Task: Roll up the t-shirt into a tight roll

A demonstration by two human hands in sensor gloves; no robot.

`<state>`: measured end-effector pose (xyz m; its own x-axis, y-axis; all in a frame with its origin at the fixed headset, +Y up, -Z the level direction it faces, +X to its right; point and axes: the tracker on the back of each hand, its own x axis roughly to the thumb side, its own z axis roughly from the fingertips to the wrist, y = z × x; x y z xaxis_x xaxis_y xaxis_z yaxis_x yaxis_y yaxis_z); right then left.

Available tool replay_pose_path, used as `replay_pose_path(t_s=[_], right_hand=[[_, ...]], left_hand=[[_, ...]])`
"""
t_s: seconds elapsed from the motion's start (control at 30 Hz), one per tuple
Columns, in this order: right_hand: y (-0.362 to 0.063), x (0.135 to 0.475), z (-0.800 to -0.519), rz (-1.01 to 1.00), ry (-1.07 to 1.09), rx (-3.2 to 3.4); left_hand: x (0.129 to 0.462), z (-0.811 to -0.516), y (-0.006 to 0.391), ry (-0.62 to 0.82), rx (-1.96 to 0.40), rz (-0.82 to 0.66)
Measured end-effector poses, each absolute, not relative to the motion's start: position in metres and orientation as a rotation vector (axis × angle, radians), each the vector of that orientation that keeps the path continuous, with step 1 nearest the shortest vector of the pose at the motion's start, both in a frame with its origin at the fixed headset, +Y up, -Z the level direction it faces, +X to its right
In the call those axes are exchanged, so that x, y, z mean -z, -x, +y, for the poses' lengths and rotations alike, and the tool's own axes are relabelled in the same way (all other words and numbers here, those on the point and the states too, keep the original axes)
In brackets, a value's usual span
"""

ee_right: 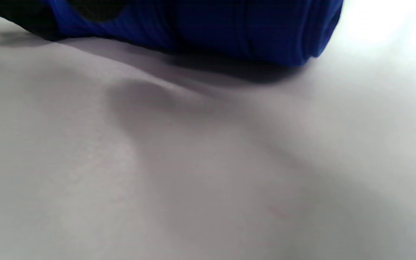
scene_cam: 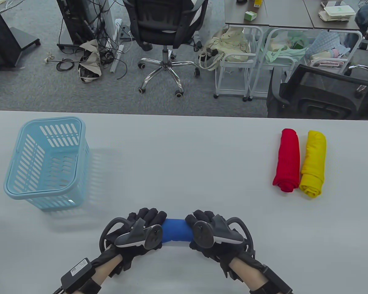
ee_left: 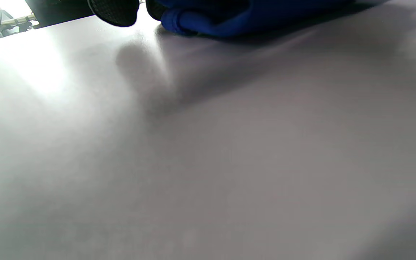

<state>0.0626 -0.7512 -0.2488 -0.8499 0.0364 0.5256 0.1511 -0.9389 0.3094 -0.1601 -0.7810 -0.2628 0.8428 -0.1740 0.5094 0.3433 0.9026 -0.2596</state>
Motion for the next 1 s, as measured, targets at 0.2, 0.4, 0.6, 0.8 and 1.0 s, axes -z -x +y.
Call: replay_pose_path(t_s=[0.2,0.4,0.6,0.8,1.0], right_hand=[[-0.065,0.255,-0.757,-0.546,0.786,2.904],[-0.101,0.277,-0.758,-0.452,0.431,2.917],[-0.163,0.306,-0.760,-0.338,-0.184,2.902],[-0.197,0.307,-0.746,-0.290,-0.428,2.915],[-0.190,0.284,-0.711,-0.266,0.027,3.051]], left_hand=[[0.266,-0.775,0.165,0.315,0.286,-0.467],[0.272,-0.753,0.194,0.169,0.249,-0.347],[0.274,-0.745,0.208,0.142,0.218,-0.303],[0.274,-0.748,0.205,0.145,0.244,-0.303],[0.274,-0.748,0.206,0.149,0.249,-0.303]])
